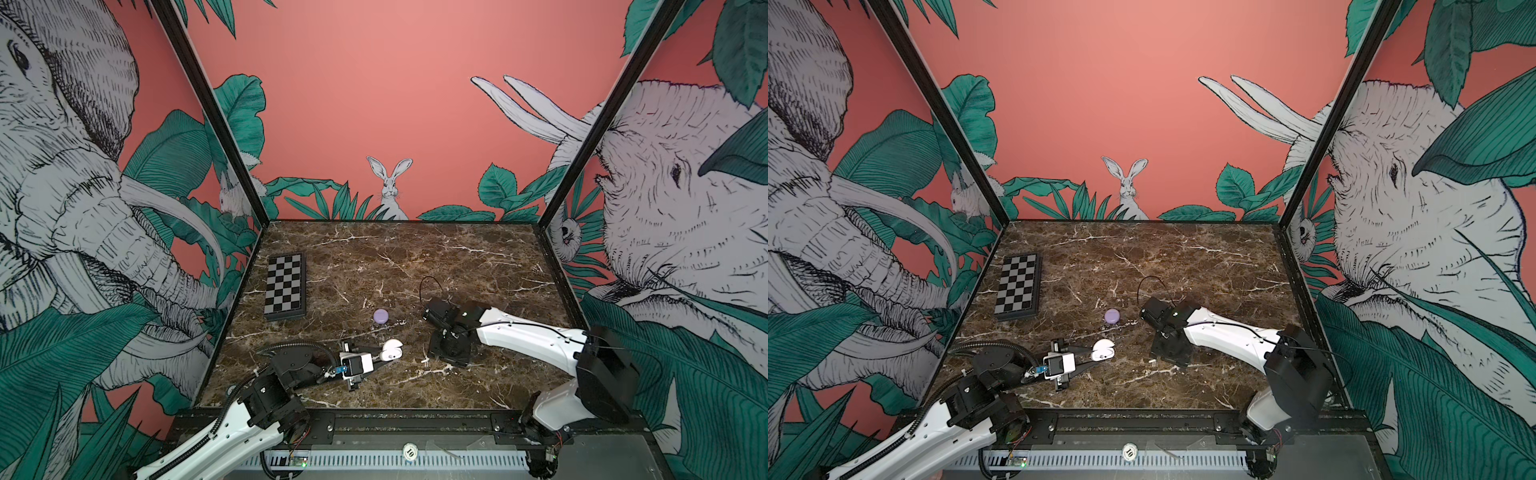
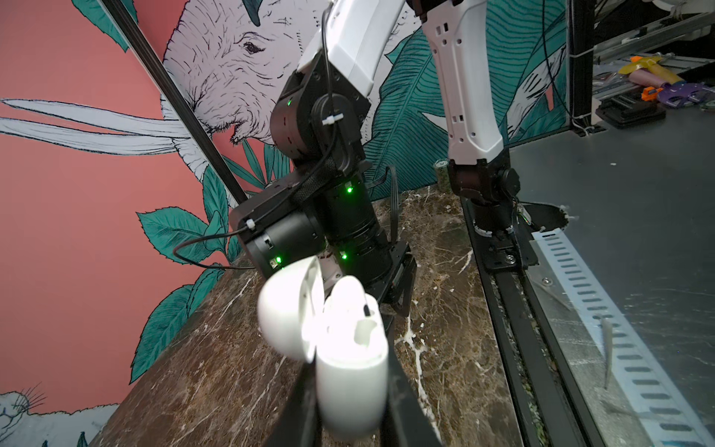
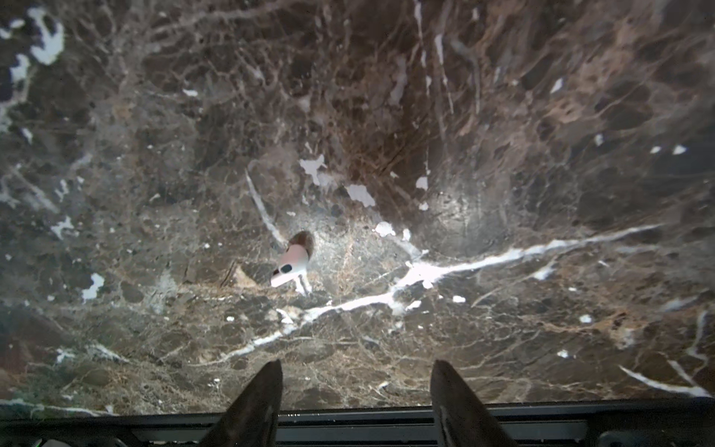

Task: Insert wireless bluetooth earbuds into charging case
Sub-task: Pick up the wireless bluetooth earbud from the bottom-center of the table.

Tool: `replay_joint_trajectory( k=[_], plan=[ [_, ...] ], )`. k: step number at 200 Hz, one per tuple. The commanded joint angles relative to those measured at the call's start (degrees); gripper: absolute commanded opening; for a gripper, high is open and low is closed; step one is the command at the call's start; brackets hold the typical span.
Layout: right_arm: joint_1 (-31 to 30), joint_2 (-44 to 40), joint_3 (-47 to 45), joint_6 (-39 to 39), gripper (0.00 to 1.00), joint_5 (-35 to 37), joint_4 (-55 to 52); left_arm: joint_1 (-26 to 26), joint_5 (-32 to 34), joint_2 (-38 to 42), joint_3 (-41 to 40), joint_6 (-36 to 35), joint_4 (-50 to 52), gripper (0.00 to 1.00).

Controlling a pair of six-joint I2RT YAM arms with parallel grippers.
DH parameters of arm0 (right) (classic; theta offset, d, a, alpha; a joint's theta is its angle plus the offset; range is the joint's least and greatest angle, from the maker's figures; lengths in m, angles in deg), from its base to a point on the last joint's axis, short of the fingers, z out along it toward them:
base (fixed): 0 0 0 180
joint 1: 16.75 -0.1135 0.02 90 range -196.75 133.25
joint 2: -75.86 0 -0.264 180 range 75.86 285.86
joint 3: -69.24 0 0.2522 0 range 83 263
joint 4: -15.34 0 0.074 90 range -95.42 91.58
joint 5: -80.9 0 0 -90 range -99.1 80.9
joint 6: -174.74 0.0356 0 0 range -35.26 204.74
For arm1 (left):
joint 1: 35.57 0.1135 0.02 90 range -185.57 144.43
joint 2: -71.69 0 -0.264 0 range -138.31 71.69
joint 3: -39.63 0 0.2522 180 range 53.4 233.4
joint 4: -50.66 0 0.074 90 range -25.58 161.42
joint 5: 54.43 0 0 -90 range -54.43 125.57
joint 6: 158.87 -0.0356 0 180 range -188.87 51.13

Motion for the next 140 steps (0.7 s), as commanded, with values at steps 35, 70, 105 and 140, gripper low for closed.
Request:
replay_joint_trajectory(
  k=[35, 70, 105, 140],
  plan=[
    [-1.27, 5.74, 3.55, 10.86, 0.59, 3.6, 3.81, -0.14, -1.28, 0.38, 0.07, -1.57, 1.62, 0.0],
    [-2.04, 8.7, 3.85, 12.74, 0.58, 3.12, 6.33, -0.14, -1.26, 0.96, 0.1, -1.83, 2.2, 0.0],
    [-2.76, 9.09, 2.91, 15.32, 0.58, 3.67, 7.73, -0.14, -2.05, 0.57, 0.14, -1.42, 1.98, 0.0],
    [-3.1, 10.29, 3.21, 15.68, 0.55, 3.37, 7.78, -0.14, -2.42, 0.43, 0.19, -1.41, 2.15, 0.0]
  ],
)
